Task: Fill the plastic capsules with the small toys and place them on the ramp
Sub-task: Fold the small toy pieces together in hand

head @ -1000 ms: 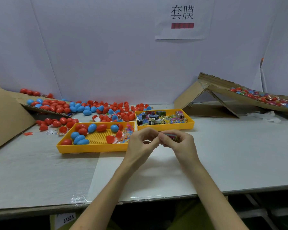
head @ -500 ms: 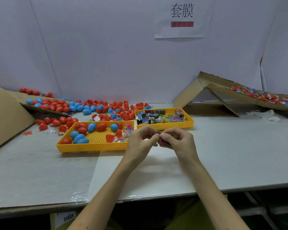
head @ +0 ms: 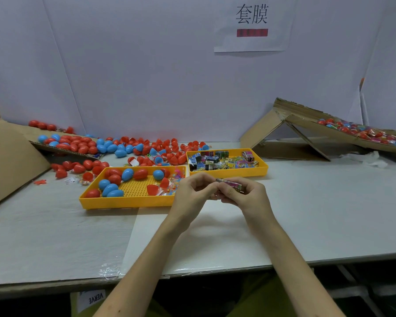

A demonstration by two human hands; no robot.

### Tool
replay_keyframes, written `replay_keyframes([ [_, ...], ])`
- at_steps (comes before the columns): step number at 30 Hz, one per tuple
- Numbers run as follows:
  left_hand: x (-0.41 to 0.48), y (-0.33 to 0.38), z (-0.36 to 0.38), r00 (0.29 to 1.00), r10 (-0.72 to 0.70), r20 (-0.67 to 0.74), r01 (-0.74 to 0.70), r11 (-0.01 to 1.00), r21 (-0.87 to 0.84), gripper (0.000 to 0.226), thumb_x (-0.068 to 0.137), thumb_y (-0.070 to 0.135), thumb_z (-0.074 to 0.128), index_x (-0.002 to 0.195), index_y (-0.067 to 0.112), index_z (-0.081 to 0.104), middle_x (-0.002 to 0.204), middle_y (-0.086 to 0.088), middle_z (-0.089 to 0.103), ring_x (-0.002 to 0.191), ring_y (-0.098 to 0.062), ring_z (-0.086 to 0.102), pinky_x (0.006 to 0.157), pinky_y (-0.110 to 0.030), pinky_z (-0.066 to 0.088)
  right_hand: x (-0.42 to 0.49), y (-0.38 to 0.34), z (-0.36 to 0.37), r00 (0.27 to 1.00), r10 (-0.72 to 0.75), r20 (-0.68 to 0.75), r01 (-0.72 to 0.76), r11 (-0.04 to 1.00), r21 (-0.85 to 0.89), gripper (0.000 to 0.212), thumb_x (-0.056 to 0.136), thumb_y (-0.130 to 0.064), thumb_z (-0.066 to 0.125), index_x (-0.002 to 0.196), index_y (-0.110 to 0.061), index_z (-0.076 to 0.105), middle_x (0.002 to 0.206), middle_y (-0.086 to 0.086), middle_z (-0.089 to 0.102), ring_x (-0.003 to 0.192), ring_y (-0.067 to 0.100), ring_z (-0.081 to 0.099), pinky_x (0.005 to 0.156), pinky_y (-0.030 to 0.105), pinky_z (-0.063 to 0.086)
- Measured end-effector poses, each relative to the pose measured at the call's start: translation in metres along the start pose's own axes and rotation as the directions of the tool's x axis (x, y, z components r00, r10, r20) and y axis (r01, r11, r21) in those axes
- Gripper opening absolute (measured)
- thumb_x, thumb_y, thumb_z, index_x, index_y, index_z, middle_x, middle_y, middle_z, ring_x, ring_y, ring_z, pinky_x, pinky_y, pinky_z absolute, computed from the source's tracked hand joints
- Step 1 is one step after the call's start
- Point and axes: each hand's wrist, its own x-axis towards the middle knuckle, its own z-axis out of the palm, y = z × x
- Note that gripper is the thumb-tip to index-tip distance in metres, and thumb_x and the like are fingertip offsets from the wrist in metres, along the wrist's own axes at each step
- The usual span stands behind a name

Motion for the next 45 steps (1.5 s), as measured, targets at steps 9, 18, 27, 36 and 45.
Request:
replay_keyframes([
  [9,0.0008,-0.0001,0.0019,1.000,-0.018,-0.022,0.019,0.999,0.028,0.016,0.094,0.003,0.063,0.081,0.011,0.069,0.069,0.004,0.069,0.069,-0.012,0.069,0.066,-0.026,0.059,0.0027,0.0017,-0.0010,0.997,0.058,-0.043,-0.058,0.998,0.003,0.011,0.087,0.004,0.068,0.085,-0.004,0.060,0.072,0.004,0.073,0.068,0.023,0.074,0.063,0.024,0.058],
  [18,-0.0003,0.0032,-0.0004,0.999,-0.029,0.035,0.029,1.000,-0.009,0.009,0.091,0.007,0.070,0.082,0.007,0.071,0.068,0.000,0.068,0.066,-0.014,0.067,0.066,-0.026,0.058,0.0017,0.0015,-0.0030,0.997,0.063,0.040,-0.062,0.998,-0.025,0.039,0.070,-0.032,0.080,0.100,-0.009,0.069,0.079,0.000,0.073,0.074,0.017,0.071,0.067,0.022,0.056],
  [27,-0.0011,0.0023,0.0012,0.999,-0.023,0.027,0.022,1.000,0.021,0.014,0.092,0.004,0.066,0.081,0.010,0.070,0.069,0.003,0.069,0.067,-0.011,0.067,0.065,-0.025,0.058,0.0038,0.0035,-0.0015,0.998,0.061,-0.010,-0.061,0.997,-0.049,0.016,0.087,0.005,0.064,0.089,-0.010,0.069,0.064,0.001,0.066,0.054,0.014,0.058,0.058,0.025,0.053],
  [36,-0.0016,0.0035,0.0012,1.000,-0.004,0.010,0.003,0.998,0.055,0.019,0.093,0.002,0.065,0.078,0.013,0.069,0.070,0.002,0.069,0.067,-0.014,0.069,0.065,-0.026,0.059,0.0025,0.0030,-0.0007,0.998,0.012,-0.057,-0.017,0.995,-0.098,0.015,0.087,0.007,0.061,0.086,-0.006,0.068,0.070,0.002,0.071,0.068,0.022,0.072,0.061,0.025,0.058],
  [45,-0.0009,0.0034,0.0000,0.999,-0.021,-0.029,0.022,1.000,0.022,0.018,0.094,0.005,0.065,0.079,0.014,0.067,0.067,0.007,0.067,0.065,-0.009,0.067,0.063,-0.022,0.057,0.0037,-0.0003,-0.0052,0.993,0.114,-0.021,-0.112,0.990,0.091,0.010,0.092,0.002,0.059,0.098,-0.005,0.064,0.082,0.009,0.072,0.068,0.022,0.070,0.066,0.026,0.057],
])
